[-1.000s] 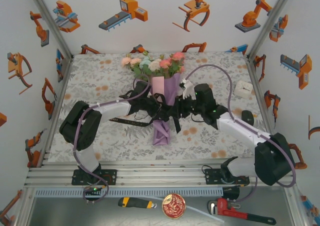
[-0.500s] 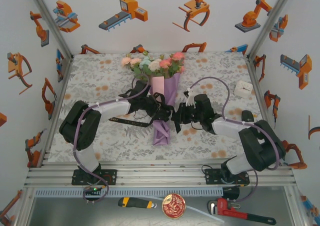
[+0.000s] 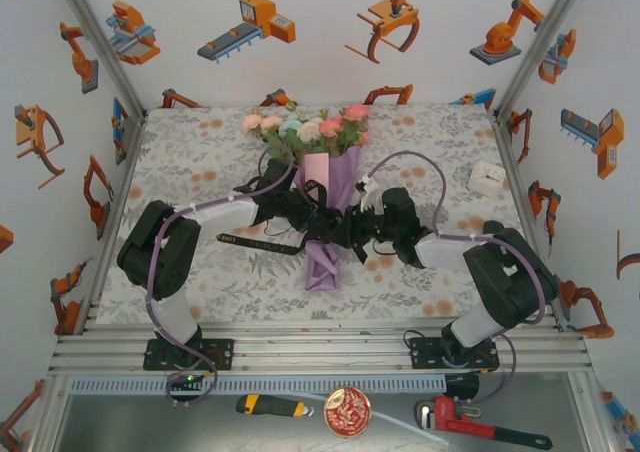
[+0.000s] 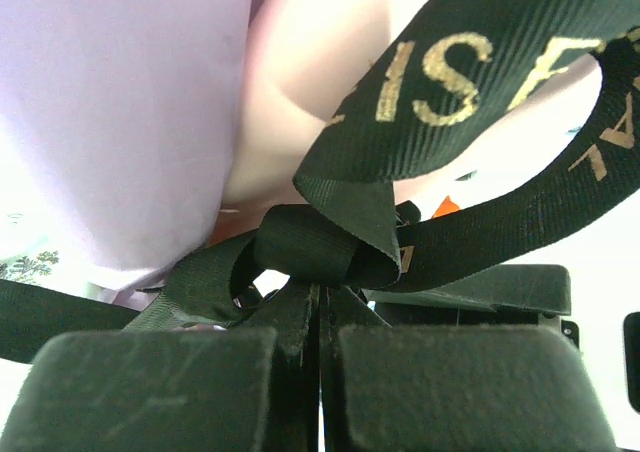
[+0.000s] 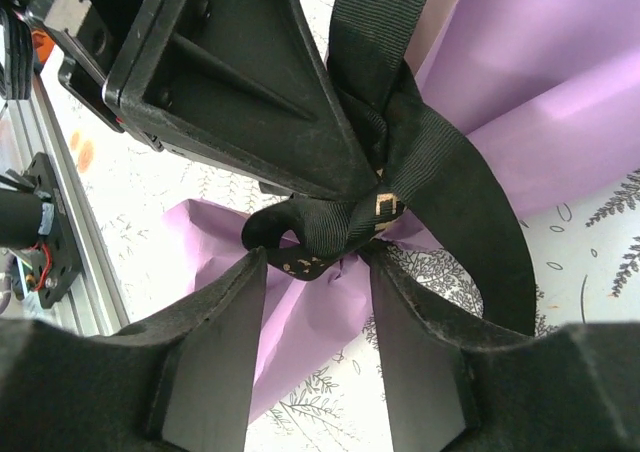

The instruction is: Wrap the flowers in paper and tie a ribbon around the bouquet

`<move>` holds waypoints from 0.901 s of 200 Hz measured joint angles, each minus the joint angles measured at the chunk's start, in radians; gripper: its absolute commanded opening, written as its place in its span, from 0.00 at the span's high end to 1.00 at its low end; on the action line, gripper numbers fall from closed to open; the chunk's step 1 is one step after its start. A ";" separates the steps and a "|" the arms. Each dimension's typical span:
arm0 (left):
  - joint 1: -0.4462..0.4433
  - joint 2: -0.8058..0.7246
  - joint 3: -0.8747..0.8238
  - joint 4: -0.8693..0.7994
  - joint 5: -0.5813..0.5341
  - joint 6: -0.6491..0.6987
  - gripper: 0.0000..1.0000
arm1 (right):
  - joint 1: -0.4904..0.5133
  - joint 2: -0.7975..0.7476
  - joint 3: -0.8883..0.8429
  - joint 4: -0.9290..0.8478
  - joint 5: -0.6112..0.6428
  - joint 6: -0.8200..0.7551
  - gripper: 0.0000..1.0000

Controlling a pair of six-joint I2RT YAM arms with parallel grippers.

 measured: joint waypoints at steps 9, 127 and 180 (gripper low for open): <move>0.000 0.000 0.000 0.000 0.000 0.000 1.00 | 0.002 0.007 0.002 0.003 -0.002 -0.004 0.52; 0.003 0.006 -0.001 0.049 0.051 -0.018 1.00 | 0.002 0.052 0.066 0.014 0.034 -0.030 0.75; 0.023 0.007 -0.001 0.038 0.048 -0.010 0.92 | -0.002 0.080 0.079 0.007 0.033 -0.026 1.00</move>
